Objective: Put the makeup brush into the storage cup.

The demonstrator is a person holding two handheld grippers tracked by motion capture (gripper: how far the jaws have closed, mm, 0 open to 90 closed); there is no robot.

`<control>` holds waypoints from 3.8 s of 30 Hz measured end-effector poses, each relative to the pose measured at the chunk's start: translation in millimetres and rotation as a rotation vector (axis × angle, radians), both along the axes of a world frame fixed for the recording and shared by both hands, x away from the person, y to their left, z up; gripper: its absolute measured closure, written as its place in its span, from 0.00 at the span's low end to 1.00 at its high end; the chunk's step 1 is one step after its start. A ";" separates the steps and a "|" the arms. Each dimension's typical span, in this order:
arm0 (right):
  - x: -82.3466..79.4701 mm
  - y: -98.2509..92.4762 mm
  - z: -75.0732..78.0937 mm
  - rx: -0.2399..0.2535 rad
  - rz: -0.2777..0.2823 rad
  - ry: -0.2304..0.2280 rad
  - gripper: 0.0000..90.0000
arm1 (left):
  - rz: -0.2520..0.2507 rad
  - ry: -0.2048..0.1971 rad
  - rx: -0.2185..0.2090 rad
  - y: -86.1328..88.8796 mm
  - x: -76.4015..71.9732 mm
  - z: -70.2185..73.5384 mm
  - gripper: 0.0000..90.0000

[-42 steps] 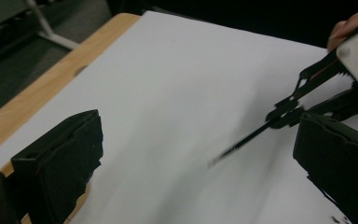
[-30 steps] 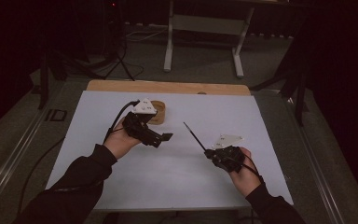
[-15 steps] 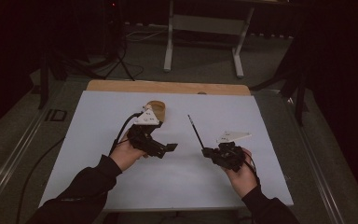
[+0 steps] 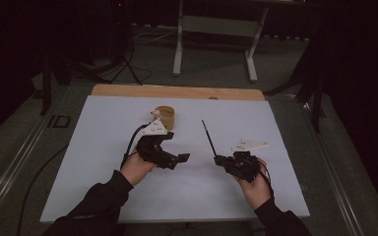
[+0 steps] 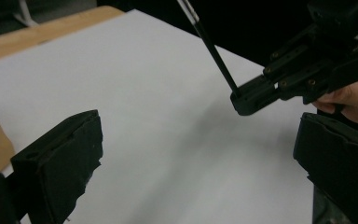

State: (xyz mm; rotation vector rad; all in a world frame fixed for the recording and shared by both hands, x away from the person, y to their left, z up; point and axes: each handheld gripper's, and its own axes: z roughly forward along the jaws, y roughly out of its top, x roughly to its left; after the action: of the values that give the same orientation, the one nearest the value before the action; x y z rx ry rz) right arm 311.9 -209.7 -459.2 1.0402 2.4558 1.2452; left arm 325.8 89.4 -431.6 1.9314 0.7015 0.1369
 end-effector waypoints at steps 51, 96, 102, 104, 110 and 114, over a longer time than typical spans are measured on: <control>-0.6 -2.6 1.4 -0.015 -0.009 -0.023 0.95 | 0.225 0.155 -0.081 -61.8 26.9 46.0 0.29; 0.4 0.9 -2.4 -0.038 -0.001 -0.002 0.95 | 0.186 0.248 -0.233 -76.2 37.4 25.3 0.94; 0.4 -1.1 -1.8 -0.029 -0.011 -0.013 0.94 | 0.181 0.240 -0.249 -78.2 35.9 27.3 0.95; -0.2 -1.5 -1.3 -0.030 -0.022 -0.020 0.93 | 0.178 0.236 -0.251 -78.3 36.0 27.6 0.95; 2.2 -2.8 -4.3 -0.007 -0.024 -0.019 0.81 | 0.131 0.219 -0.249 -86.4 32.6 31.1 0.95; 2.6 -3.2 -4.7 0.000 -0.025 -0.036 0.66 | 0.116 0.217 -0.252 -90.5 31.8 33.8 0.95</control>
State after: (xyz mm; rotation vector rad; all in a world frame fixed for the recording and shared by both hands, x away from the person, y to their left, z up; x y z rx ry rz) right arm 314.5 -212.9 -463.9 1.0360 2.4091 1.2458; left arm 357.6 -1.0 -397.8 1.6794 0.9295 -0.0883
